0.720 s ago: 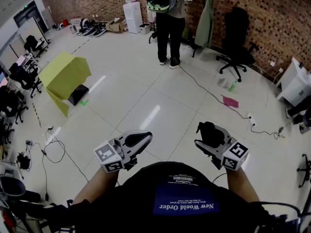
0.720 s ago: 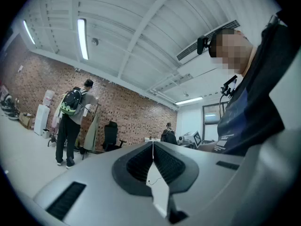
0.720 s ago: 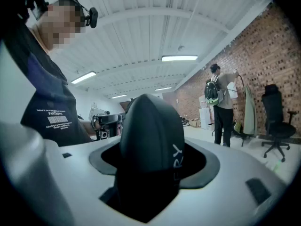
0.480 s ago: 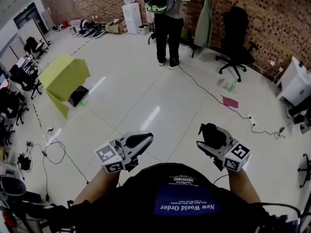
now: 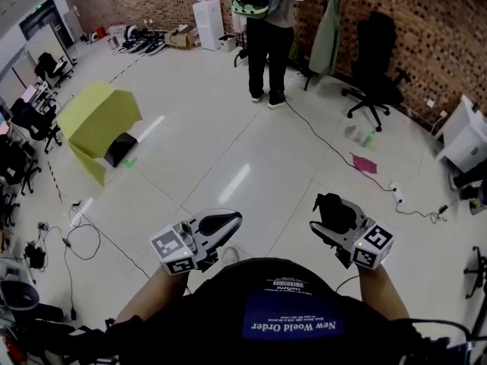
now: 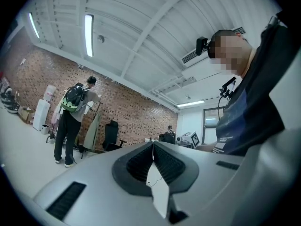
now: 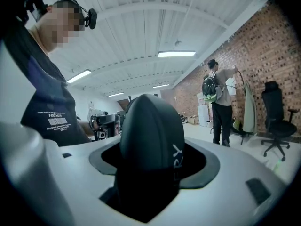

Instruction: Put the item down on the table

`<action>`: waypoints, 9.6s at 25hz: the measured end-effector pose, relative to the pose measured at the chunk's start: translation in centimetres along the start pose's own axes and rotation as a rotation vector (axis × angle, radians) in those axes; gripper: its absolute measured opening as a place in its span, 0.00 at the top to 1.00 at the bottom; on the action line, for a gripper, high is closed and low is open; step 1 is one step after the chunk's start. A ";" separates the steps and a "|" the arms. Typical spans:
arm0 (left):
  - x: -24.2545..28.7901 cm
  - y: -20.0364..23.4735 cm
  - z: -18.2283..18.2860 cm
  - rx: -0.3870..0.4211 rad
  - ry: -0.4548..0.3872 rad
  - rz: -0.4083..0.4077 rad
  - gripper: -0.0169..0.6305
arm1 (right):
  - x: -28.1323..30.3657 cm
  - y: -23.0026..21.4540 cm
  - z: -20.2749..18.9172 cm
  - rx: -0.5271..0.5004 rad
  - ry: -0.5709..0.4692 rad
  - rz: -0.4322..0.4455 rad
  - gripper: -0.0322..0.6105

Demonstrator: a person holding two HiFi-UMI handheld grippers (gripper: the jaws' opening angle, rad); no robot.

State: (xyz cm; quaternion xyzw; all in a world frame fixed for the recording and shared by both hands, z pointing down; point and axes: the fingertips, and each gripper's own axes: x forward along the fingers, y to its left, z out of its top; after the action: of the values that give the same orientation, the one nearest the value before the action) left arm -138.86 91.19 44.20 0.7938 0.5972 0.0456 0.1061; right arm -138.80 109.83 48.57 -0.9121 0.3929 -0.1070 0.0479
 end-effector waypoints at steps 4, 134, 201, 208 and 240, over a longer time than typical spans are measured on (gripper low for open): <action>-1.9 7.6 3.4 -0.002 -0.009 -0.020 0.97 | 7.7 -1.7 3.9 -0.009 0.009 -0.017 0.46; -38.2 192.6 47.4 0.008 -0.172 0.702 0.97 | 200.9 -68.0 48.0 -0.137 0.173 0.721 0.46; -83.4 161.8 42.0 0.088 -0.716 2.477 0.97 | 212.6 8.2 34.6 -0.514 0.618 2.536 0.46; -86.6 160.8 41.3 0.036 -0.707 2.521 0.97 | 213.9 13.8 32.4 -0.554 0.625 2.543 0.46; -102.4 159.0 22.5 -0.124 -0.967 2.371 0.97 | 219.0 36.6 -2.1 -1.477 0.506 2.211 0.45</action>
State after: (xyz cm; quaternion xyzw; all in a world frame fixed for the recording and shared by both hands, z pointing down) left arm -14.13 -51.42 63.31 0.7673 -0.5738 -0.1521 0.2426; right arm -18.73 -74.50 78.85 0.1105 0.8780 0.0581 -0.4621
